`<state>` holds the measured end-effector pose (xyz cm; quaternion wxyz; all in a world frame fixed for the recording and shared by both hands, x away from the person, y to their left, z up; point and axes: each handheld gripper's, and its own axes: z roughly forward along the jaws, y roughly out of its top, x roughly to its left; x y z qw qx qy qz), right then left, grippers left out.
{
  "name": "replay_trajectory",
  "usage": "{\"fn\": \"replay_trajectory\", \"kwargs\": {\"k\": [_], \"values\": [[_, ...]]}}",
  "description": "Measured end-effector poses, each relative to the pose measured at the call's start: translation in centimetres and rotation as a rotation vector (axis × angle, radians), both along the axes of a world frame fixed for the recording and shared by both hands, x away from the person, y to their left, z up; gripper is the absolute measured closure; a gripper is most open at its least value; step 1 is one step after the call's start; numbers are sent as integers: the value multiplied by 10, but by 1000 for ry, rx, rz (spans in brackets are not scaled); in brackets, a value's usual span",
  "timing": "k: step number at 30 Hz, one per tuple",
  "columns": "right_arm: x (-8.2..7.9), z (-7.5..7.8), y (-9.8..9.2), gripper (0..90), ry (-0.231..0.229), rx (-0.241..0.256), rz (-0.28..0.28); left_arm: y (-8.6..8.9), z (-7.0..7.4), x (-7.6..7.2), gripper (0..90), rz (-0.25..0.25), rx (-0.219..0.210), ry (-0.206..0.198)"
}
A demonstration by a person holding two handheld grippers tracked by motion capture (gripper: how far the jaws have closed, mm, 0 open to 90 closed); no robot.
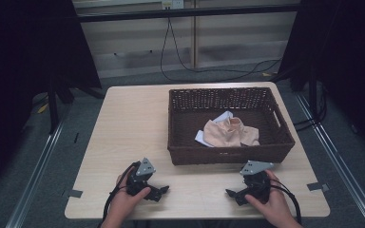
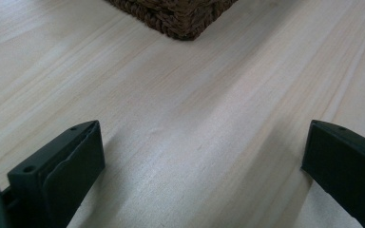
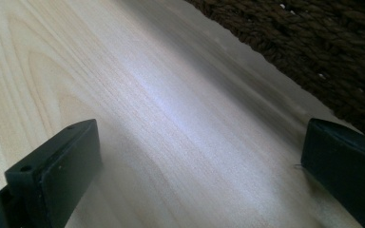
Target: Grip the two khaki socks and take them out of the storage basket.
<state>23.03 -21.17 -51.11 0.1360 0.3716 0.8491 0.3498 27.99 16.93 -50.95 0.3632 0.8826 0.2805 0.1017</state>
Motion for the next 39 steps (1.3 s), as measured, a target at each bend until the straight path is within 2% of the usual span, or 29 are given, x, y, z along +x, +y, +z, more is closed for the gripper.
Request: {"fn": "replay_trajectory", "kwargs": {"k": [6,8,12,15,17,18,20,22,23,26,29,32,39], "values": [[0,1,1,0,8,-10,0,0,0,0,0,0,0,0],[2,6,4,39,29,-34,2,0,0,0,0,0,0,0],[3,11,7,54,38,-70,19,0,0,0,0,0,1,0],[5,20,8,77,93,-65,53,0,0,0,0,-6,6,0],[7,25,7,78,96,-74,63,0,0,0,0,-5,7,-1],[10,32,6,82,112,-65,72,0,0,0,0,0,1,0],[11,35,5,89,119,-60,68,0,0,0,0,0,1,-1],[12,42,5,92,139,-71,81,0,0,0,0,0,0,0],[13,43,5,91,130,-73,94,0,0,0,0,0,1,0],[16,52,6,92,171,-64,107,0,0,0,0,-5,7,-1],[18,59,6,96,178,-78,122,0,0,0,0,0,1,0],[20,66,6,96,209,-78,126,0,0,0,0,0,1,0],[25,82,3,96,251,-67,133,0,0,0,0,-2,2,2]]}}
